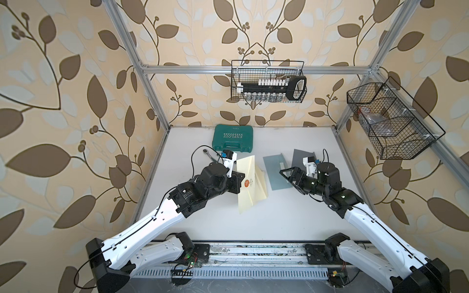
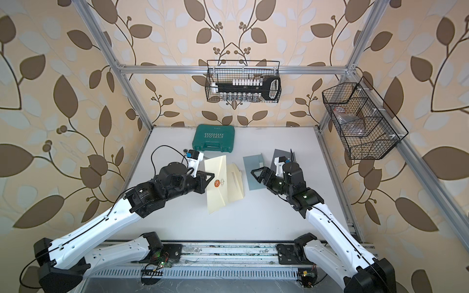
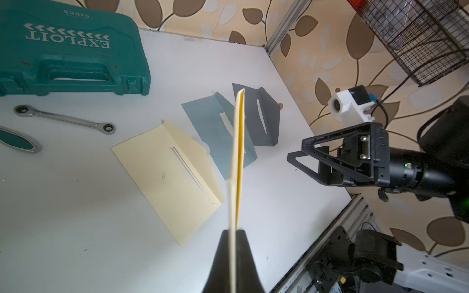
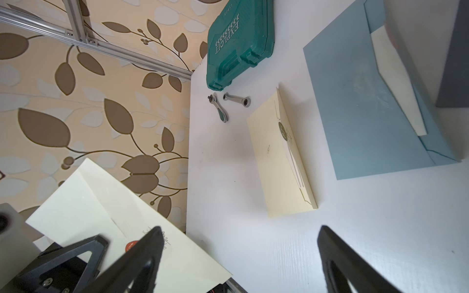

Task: Open the envelope
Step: Open the envelope flap on the envelope.

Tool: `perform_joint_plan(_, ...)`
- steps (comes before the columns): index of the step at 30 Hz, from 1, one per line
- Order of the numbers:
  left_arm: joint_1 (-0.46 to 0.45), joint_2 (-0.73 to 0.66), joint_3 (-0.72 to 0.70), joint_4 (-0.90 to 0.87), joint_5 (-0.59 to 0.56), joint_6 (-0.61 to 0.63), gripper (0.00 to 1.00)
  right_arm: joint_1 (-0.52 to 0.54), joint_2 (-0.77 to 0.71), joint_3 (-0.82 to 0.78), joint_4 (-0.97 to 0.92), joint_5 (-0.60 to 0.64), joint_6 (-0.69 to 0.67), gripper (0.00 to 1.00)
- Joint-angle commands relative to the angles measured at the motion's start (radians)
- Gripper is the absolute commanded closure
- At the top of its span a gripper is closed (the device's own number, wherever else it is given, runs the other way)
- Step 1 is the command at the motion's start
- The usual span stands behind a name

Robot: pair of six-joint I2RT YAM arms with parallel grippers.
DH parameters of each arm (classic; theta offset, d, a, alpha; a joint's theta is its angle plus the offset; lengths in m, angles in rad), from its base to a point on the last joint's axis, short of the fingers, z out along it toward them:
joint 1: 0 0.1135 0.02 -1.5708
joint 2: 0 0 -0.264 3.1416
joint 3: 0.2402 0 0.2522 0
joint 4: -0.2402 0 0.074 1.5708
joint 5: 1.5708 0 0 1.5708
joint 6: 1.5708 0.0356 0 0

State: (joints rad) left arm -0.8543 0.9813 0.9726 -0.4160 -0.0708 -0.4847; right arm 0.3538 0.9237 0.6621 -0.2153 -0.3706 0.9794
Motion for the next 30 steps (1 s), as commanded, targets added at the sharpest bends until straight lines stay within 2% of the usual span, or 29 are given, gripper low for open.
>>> perform_joint_plan(1, -0.079, 0.051, 0.034, 0.023, -0.194, 0.055, 1.0, 0.024, 0.015, 0.055, -0.045, 0.007, -0.002, 0.11)
perform_joint_plan(4, -0.142, 0.114, 0.072, 0.01, -0.263, 0.057, 1.0, 0.1, 0.018, 0.101, -0.1, 0.108, -0.029, 0.16)
perform_joint_plan(9, -0.185, 0.19, 0.121, 0.003, -0.266, 0.051, 1.0, 0.237, 0.03, 0.15, -0.15, 0.273, -0.042, 0.21)
perform_joint_plan(12, -0.198, 0.211, 0.135, -0.002, -0.269, 0.048, 1.0, 0.293, 0.052, 0.174, -0.165, 0.328, -0.047, 0.23)
perform_joint_plan(30, -0.215, 0.253, 0.166, -0.057, -0.291, 0.026, 1.0, 0.415, 0.15, 0.248, -0.183, 0.405, -0.016, 0.25)
